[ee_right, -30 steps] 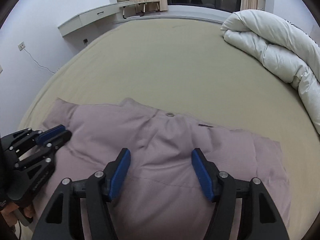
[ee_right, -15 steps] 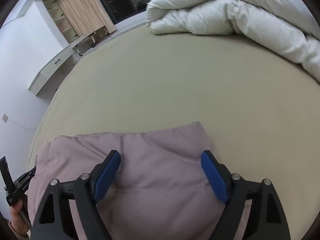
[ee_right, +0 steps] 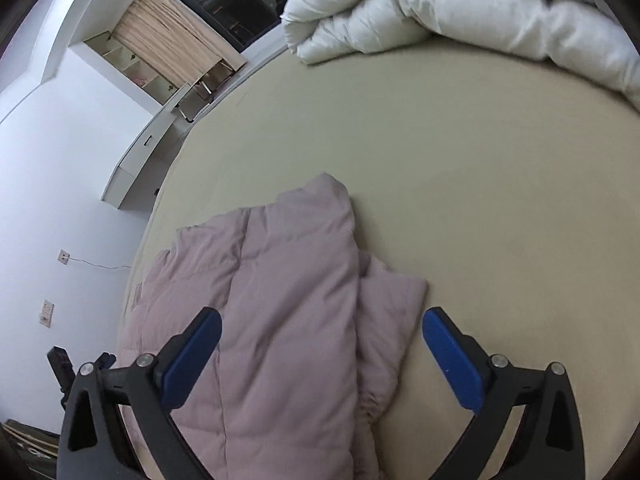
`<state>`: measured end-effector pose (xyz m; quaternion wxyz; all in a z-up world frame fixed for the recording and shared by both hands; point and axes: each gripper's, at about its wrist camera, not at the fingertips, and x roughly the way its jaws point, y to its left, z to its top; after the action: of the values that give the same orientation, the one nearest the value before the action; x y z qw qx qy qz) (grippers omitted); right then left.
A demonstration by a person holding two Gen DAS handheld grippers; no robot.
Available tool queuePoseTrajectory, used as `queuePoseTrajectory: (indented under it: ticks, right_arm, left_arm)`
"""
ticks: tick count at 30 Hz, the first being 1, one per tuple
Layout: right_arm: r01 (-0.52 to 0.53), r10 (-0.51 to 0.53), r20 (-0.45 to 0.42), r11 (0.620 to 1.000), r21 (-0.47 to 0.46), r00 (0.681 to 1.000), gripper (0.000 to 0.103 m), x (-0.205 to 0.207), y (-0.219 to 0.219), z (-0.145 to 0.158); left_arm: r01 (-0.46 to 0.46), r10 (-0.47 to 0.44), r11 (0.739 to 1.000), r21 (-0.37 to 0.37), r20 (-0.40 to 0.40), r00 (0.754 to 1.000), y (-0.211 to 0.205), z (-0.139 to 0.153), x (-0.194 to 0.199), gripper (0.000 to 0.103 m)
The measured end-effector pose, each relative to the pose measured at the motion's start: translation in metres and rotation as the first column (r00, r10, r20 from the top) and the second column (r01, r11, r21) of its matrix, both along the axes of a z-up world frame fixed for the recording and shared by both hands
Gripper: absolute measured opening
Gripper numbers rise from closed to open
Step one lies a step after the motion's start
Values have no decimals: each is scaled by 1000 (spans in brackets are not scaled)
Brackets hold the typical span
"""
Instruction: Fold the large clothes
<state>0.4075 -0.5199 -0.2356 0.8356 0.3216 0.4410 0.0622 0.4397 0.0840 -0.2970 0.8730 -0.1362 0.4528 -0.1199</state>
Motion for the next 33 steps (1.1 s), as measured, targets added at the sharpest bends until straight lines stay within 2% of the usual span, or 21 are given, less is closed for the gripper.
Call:
queuePoseTrajectory:
  ticks: [5, 8, 12, 15, 21, 23, 25, 29, 31, 32, 33]
  right_arm:
    - [18, -8, -80, 992, 123, 997, 103, -25, -15, -38]
    - [34, -25, -45, 976, 216, 999, 103, -27, -25, -52]
    - [-15, 17, -4, 957, 291, 1000, 103, -26, -23, -56]
    - [-69, 72, 1, 947, 314, 997, 101, -18, -15, -60]
    - [-104, 111, 3, 920, 377, 994, 92, -9, -2, -66]
    - [-122, 136, -12, 922, 368, 991, 91, -4, 8, -66]
    - [-141, 159, -24, 928, 346, 987, 91, -2, 16, -68]
    - [-165, 184, -16, 914, 372, 983, 91, 2, 21, -66]
    - [-190, 208, -5, 903, 385, 978, 91, 5, 22, -64]
    - [-199, 217, -1, 896, 398, 976, 90, 6, 21, -64]
    - [-202, 220, 2, 891, 406, 976, 90, 4, 19, -65]
  left_arm:
    - [-7, -15, 982, -190, -110, 994, 24, -28, -21, 88]
    - [-20, -48, 945, -325, -198, 979, 25, -60, -10, 88]
    - [-38, -55, 901, -431, -200, 978, 36, -80, -6, 88]
    - [-33, -77, 875, -484, -204, 976, 36, -90, 6, 88]
    - [-47, -106, 834, -550, -244, 964, 34, -100, 35, 88]
    - [-53, -120, 817, -574, -258, 959, 30, -103, 44, 88]
    - [-49, -138, 812, -582, -274, 952, 20, -104, 56, 88]
    - [-31, -167, 821, -570, -292, 942, 4, -110, 73, 88]
    - [-45, -170, 789, -613, -288, 943, 6, -112, 75, 88]
    - [-56, -169, 766, -640, -286, 943, 9, -113, 74, 88]
    - [-69, -172, 733, -676, -282, 944, 10, -116, 76, 87]
